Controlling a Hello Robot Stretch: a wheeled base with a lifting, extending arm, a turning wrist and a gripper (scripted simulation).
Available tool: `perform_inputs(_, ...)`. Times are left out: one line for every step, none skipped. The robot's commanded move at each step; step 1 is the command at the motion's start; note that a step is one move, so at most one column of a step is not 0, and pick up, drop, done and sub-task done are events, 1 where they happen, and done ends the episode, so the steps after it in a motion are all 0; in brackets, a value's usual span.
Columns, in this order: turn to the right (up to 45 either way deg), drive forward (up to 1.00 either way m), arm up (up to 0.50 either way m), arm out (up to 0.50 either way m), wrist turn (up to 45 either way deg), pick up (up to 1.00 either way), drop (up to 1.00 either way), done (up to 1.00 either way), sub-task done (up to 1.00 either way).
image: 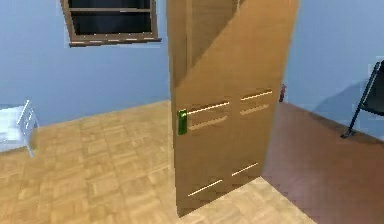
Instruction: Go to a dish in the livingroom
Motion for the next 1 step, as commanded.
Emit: perform_inputs(45.0, 0.0, 0.0, 0.0, 0.0, 0.0, 0.0, 0.0, 0.0)
